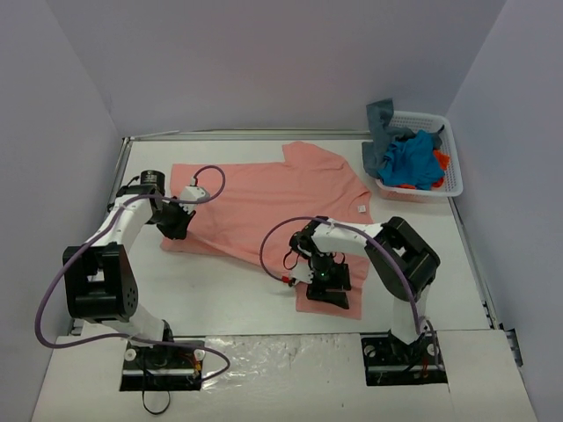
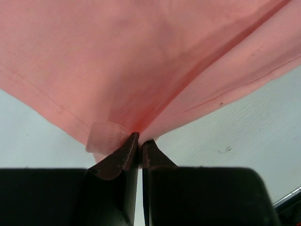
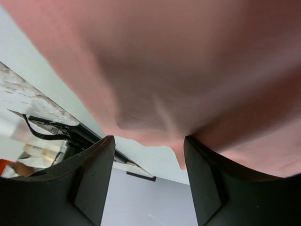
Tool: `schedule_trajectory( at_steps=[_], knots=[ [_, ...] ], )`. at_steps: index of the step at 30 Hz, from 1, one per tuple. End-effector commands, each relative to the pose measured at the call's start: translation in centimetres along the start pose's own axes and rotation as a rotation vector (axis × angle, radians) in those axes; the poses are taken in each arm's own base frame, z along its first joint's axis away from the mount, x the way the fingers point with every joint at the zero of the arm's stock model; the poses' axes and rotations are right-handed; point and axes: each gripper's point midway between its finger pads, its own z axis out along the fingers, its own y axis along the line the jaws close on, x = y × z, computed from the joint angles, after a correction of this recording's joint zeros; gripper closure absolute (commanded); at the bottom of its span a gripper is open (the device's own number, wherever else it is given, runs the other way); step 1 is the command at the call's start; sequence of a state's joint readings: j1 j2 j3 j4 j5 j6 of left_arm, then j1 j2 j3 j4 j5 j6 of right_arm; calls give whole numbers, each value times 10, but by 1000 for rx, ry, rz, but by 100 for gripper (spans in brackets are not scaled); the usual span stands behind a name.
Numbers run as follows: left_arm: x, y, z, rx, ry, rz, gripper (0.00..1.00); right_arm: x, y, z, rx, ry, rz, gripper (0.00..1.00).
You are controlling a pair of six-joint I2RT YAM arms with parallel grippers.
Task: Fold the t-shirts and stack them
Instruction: Flatten out the tshirt, then grap the side of the flattened tshirt closest away from the robot with both arms
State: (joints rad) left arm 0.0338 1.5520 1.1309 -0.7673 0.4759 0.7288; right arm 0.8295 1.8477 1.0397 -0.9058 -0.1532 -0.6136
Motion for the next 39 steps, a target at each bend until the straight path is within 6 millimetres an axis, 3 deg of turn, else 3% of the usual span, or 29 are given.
schedule_trajectory(
  at_steps=[1, 9, 13, 17, 22, 31, 35, 39],
  knots=[
    [-7, 7, -6, -43, -16, 9, 98, -11, -33, 6, 25, -38, 20, 42],
    [-11, 36, -1, -141, -1, -11, 98, -33, -89, -13, 80, -98, 75, 38],
    [-19, 56, -3, -210, 6, -45, 98, -68, -114, -43, 138, -197, 88, 37],
    [-23, 73, -4, -268, 20, -58, 98, -83, -127, -61, 174, -251, 108, 37],
    [-28, 79, -9, -285, 20, -54, 98, -75, -112, -77, 173, -291, 101, 38],
    [-30, 77, -9, -284, 5, -61, 98, -19, -77, -95, 231, -265, 88, 38],
    [-28, 75, -7, -281, 6, -64, 98, -7, -62, -89, 203, -255, 75, 40],
    [-26, 74, -7, -277, 12, -71, 98, -1, -48, -71, 135, -218, 56, 50]
  ],
)
